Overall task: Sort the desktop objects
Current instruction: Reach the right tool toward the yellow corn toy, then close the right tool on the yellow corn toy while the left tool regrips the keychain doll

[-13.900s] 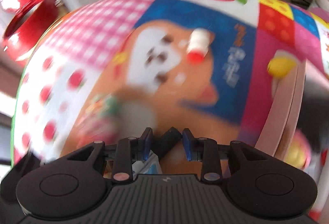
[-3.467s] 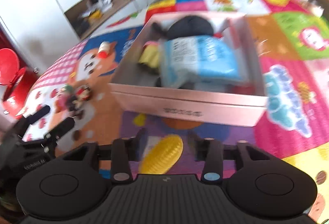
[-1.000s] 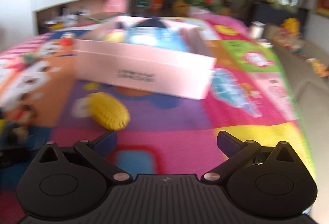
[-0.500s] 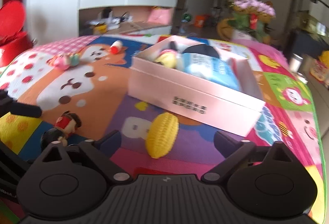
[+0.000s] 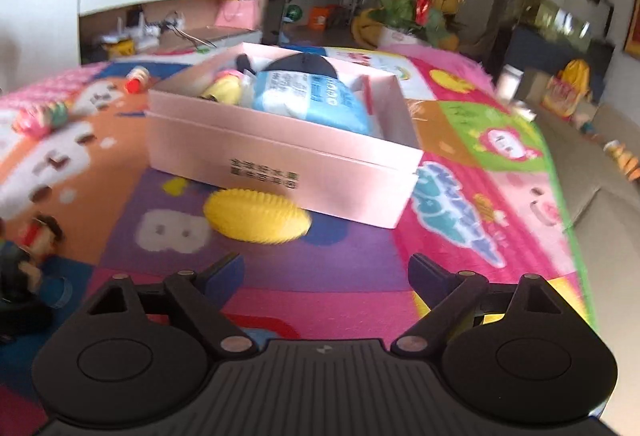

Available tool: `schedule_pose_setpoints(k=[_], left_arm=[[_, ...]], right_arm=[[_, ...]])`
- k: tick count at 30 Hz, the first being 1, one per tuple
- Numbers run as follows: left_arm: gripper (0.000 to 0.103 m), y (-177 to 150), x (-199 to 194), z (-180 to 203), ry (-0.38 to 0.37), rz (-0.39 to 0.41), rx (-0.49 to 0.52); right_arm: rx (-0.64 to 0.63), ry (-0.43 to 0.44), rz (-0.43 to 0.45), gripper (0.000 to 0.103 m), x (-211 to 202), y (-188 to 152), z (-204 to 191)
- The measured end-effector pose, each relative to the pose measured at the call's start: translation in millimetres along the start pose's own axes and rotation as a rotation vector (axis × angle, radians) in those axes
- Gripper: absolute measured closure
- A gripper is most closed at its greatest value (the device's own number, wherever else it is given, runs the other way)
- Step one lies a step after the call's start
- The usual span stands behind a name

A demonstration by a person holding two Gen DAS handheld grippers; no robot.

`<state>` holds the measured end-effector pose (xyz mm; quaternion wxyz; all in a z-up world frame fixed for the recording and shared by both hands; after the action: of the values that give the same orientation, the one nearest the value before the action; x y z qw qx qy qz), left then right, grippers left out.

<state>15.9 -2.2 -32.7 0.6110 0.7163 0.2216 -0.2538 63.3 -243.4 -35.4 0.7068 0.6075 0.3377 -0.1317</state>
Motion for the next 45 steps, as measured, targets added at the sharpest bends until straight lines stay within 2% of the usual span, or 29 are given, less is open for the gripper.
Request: schedule_pose_setpoints(k=[9, 12, 13, 14, 20, 31, 36, 38, 45], left_arm=[[0.000, 0.0, 0.4, 0.0, -0.001, 0.000, 0.000], [0.000, 0.1, 0.5, 0.0, -0.001, 0.000, -0.001], [0.000, 0.2, -0.1, 0.3, -0.002, 0.001, -0.002], [0.000, 0.4, 0.0, 0.5, -0.003, 0.001, -0.003], [0.000, 0.4, -0.8, 1.5, 0.000, -0.001, 0.002], [0.000, 1.6, 0.9, 3.7, 0.017, -0.020, 0.013], [0.000, 2.6, 2.0, 4.3, 0.024, -0.031, 0.011], [0.000, 2.7, 2.3, 4.6, 0.026, -0.034, 0.010], [0.000, 4.3, -0.8, 7.0, 0.020, -0.058, 0.007]], right_arm=[[0.021, 0.093, 0.010, 0.015, 23.9, 21.2, -8.2], [0.083, 0.133, -0.022, 0.028, 38.3, 29.9, -3.9], [0.103, 0.145, -0.038, 0.038, 42.8, 31.2, -2.8], [0.118, 0.150, -0.052, 0.040, 45.3, 31.5, -1.4], [0.144, 0.160, -0.042, 0.040, 32.7, 24.3, 0.4], [0.118, 0.111, -0.017, 0.040, -11.9, -19.0, 10.1], [0.121, 0.097, 0.010, 0.033, -14.3, -23.5, 11.6], [0.137, 0.104, 0.009, 0.024, -13.9, -23.9, 14.5], [0.168, 0.116, 0.006, 0.009, -11.9, -24.2, 18.5]])
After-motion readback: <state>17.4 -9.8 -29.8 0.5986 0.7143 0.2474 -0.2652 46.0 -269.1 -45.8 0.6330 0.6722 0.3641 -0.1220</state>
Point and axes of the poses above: each gripper's, at about its wrist camera, not at the fingertips, and x roughly the way its jaws point, z to its right, y to its top, the point moved 4 cm from there along x, roughly the way its jaws point, and after that the axes turned 12 degrees about y, right-handed, at the moved point
